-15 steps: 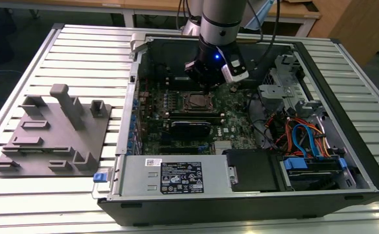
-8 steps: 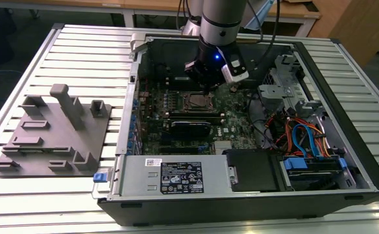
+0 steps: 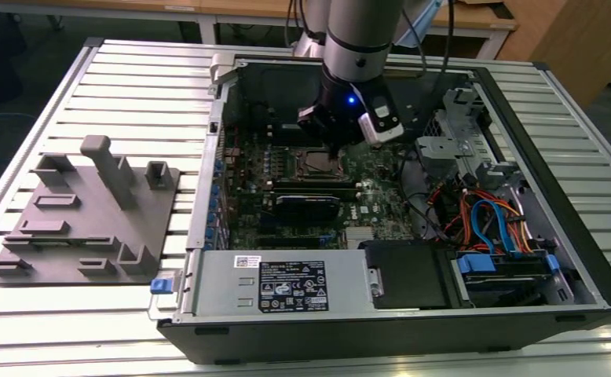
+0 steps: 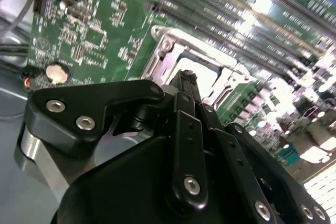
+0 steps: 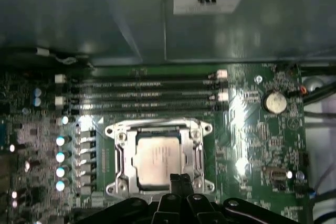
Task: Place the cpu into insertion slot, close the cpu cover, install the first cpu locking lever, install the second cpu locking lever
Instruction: 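Install the second cpu locking lever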
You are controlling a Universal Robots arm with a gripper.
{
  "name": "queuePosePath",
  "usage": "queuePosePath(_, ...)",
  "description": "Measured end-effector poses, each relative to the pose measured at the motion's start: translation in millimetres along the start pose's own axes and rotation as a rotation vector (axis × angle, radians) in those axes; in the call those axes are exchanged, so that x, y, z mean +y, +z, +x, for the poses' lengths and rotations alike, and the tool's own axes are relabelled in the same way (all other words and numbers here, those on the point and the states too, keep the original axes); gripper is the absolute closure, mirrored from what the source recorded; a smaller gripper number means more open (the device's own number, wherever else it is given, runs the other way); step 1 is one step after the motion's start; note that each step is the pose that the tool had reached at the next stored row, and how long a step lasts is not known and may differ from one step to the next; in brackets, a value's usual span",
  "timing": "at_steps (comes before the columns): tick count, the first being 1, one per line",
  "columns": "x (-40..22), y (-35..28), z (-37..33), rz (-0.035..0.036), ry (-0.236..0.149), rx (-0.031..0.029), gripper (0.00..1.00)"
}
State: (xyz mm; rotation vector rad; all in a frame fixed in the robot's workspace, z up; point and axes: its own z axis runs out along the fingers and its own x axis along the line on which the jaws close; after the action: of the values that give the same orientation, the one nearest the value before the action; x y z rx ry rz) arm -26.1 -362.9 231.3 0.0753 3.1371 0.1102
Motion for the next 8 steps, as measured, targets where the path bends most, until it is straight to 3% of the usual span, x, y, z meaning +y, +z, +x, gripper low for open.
queuePosePath(3,-6.2,-0.4,-0.3,-0.0001,0.000,0.0000,0.89)
queuePosePath(8,-7.4,-1.2,-0.4,0.0000,0.000,0.0011,0.89)
